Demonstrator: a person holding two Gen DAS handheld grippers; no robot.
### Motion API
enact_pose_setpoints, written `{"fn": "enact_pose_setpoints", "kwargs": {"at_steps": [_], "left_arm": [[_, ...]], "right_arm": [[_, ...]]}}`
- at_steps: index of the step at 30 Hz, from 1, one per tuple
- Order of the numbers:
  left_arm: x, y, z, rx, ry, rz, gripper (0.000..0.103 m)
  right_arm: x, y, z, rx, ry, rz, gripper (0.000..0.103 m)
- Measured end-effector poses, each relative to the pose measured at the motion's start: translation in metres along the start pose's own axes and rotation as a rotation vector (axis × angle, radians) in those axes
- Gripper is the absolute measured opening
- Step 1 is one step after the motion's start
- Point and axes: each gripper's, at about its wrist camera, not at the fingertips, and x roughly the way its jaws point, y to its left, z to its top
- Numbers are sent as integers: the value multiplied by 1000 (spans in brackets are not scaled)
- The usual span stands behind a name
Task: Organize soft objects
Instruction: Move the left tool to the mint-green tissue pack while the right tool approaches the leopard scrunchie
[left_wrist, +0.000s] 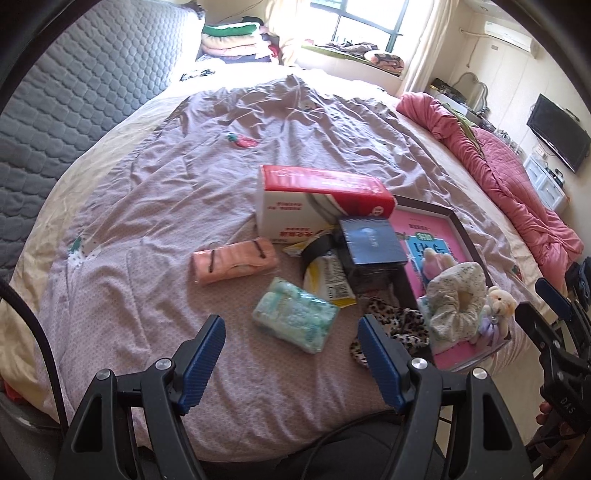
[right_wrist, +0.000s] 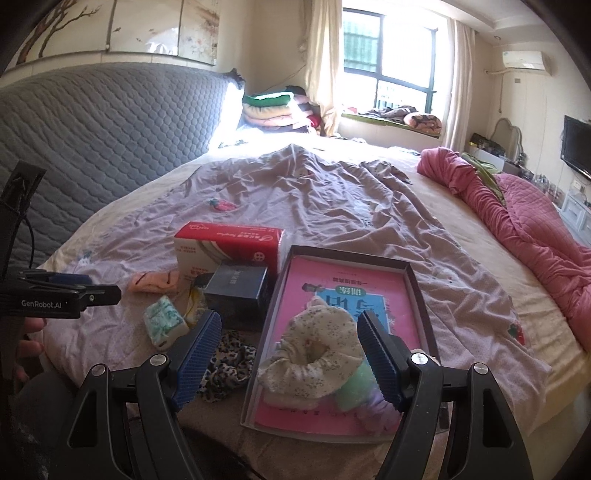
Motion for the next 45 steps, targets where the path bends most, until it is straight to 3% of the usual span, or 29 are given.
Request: {"fn": "enact_pose_setpoints", "kwargs": {"at_steps": [9, 22, 34, 38, 45], "left_arm": [[6, 24, -6, -50, 23, -2, 74], [30, 23, -23, -51, 76, -17, 74], [62, 12, -32, -59, 142, -99, 80], [67, 6, -28, -2, 122, -61, 80], [91, 4, -16, 52, 157, -100, 81]], "right_arm": [[13, 37, -7, -97, 48, 54, 78], [43, 54, -24, -186, 163, 77, 78], [61, 64, -35, -248, 212, 83, 78], [65, 64, -37, -247, 221, 88, 78], [73, 64, -39, -251, 236, 97, 78]]}}
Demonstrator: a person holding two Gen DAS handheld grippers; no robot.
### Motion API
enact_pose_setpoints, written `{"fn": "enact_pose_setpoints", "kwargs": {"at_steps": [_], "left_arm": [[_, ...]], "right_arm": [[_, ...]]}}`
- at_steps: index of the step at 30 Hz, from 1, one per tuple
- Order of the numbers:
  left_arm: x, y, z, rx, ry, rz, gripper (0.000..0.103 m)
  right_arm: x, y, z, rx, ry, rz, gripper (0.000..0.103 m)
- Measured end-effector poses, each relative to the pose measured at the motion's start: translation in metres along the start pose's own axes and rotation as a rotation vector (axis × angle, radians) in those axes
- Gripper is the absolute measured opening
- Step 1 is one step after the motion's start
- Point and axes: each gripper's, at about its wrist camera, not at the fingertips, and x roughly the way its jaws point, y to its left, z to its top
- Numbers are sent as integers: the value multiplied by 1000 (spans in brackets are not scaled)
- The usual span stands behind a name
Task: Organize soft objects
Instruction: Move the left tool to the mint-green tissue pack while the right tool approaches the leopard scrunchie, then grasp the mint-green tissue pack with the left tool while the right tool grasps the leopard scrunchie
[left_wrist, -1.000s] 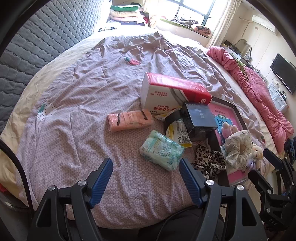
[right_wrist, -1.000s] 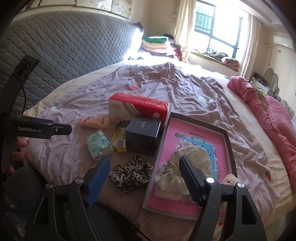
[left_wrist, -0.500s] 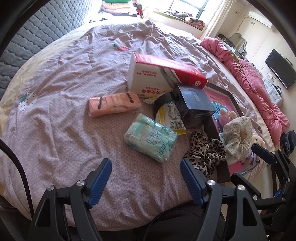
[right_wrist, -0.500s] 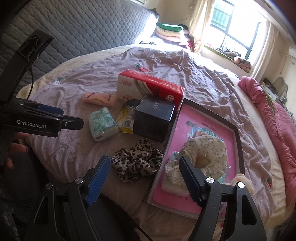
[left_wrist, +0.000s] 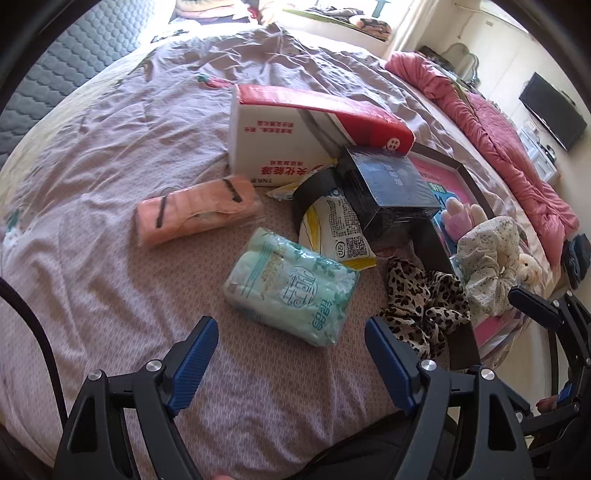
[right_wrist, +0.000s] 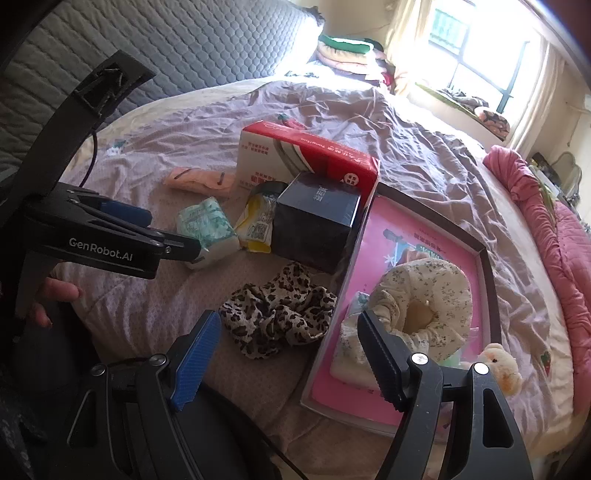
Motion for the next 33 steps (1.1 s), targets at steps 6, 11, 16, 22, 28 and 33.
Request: {"fn": "enact_pose_setpoints", "kwargs": {"at_steps": [6, 11, 16, 22, 28, 33], "left_arm": [[22, -1, 7, 42, 35, 10, 81], [37, -2, 11, 53, 50, 18, 81], [45, 2, 14, 38, 41, 4, 81], [47, 6, 13, 33, 23, -20, 81], [46, 12, 12, 22, 8, -31, 80], [43, 13, 13, 15, 1, -31, 76]], "right_arm": [[6, 1, 3, -8, 6, 7, 78], [20, 9, 7, -55, 33, 18, 78], [43, 18, 8, -102, 82, 31, 78], [69, 29, 9, -171, 125, -13, 78], [84, 30, 11, -193, 142, -59, 71], [93, 13, 17, -104, 142, -42, 43]]}}
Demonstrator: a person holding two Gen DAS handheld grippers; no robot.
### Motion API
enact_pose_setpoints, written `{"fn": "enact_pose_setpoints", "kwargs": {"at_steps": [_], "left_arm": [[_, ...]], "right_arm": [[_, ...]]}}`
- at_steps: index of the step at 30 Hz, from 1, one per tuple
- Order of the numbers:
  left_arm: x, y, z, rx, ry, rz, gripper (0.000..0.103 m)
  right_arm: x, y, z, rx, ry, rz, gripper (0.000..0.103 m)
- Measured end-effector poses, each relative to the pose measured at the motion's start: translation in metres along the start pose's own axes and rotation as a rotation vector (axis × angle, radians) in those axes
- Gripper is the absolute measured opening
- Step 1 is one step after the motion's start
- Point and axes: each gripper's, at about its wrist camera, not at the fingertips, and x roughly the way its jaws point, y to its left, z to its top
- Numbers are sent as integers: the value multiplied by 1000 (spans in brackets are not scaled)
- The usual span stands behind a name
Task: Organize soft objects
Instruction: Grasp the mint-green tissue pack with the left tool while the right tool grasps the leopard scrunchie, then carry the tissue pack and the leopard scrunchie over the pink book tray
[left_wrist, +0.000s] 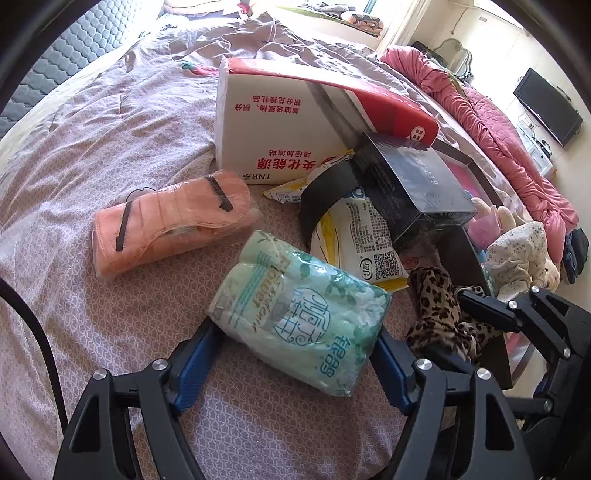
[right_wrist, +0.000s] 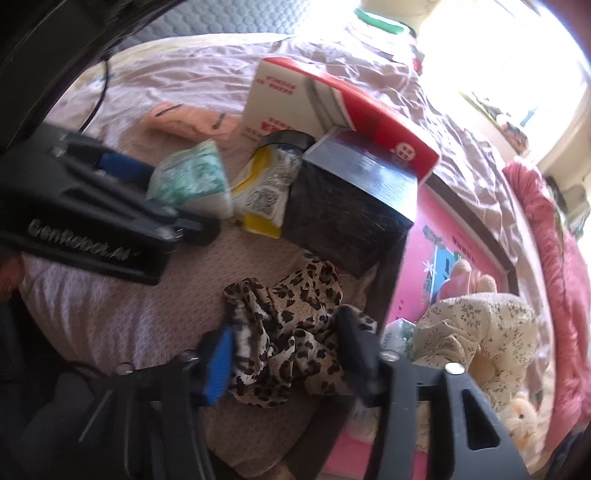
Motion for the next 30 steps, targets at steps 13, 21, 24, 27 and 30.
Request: {"fn": "enact_pose_setpoints", "kwargs": {"at_steps": [13, 21, 24, 27, 30], "left_arm": [[-19, -11, -13, -12, -27, -37, 60], [-51, -22, -24, -3, -80, -40, 60], [-60, -28, -25, 5, -95, -39, 60], [-70, -37, -28, 21, -107, -32, 60], [-79, -49, -28, 40, -118, -31, 59]], "right_arm": [[-22, -42, 0, 260, -109, 166, 25], [-58, -41, -4, 280, -192, 176, 25], [-70, -41, -3, 280, -222, 174, 25], [-80, -40, -3, 284, -247, 173, 25], [-90, -42, -5, 289, -270, 173, 25]]}}
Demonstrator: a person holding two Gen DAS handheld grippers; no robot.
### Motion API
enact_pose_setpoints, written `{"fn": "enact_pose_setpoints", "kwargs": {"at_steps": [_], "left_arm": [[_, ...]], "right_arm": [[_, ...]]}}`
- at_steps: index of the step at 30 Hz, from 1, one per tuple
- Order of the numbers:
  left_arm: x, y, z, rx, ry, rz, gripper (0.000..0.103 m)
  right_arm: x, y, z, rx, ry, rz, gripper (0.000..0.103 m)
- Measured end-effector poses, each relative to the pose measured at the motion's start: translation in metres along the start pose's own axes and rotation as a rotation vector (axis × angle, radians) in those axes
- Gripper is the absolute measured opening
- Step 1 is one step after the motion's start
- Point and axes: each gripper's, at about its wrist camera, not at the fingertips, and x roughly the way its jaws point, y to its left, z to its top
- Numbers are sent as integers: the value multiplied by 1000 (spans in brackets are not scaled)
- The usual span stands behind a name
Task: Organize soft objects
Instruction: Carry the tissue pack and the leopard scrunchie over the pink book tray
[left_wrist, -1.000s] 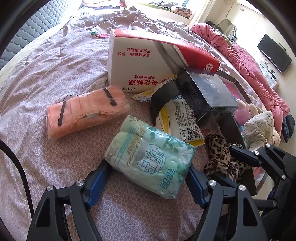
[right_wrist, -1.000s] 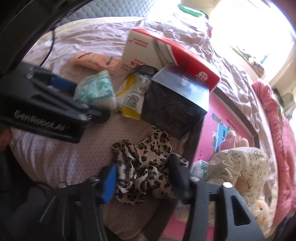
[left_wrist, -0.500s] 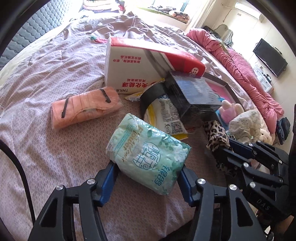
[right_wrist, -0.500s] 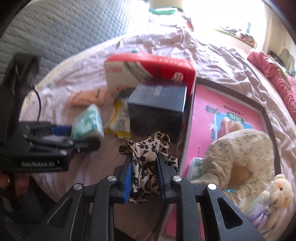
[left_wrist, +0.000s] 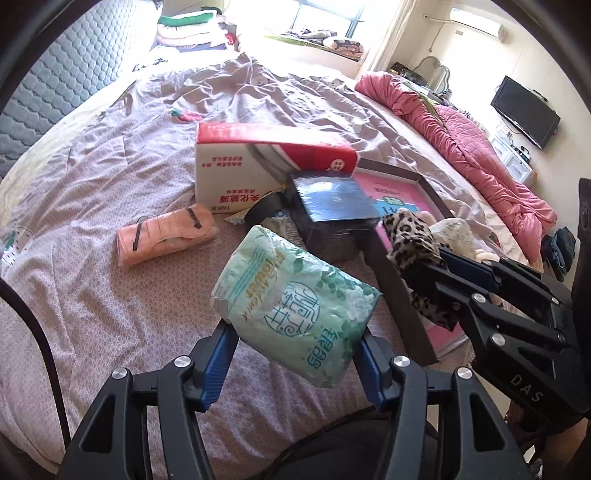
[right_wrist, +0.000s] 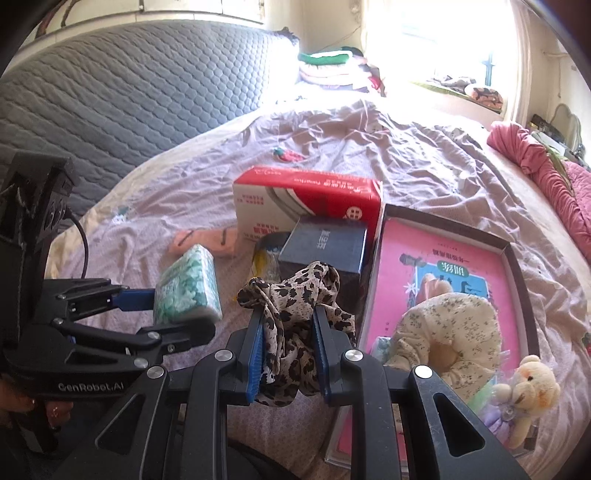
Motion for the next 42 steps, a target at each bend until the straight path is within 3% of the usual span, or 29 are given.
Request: {"fn": "enact_pose_setpoints", "kwargs": {"at_steps": [24, 36, 42], "left_arm": [[-38, -96, 18, 155, -46, 7, 59], [-38, -135, 29, 231, -51, -10, 59], [-24, -149, 30, 266, -22, -15, 59]], "right_arm": [[-84, -55, -1, 154, -198, -36, 25], [-115, -103, -9, 242, -221, -161, 25], [-124, -123, -17, 289, -241, -182, 25]]}}
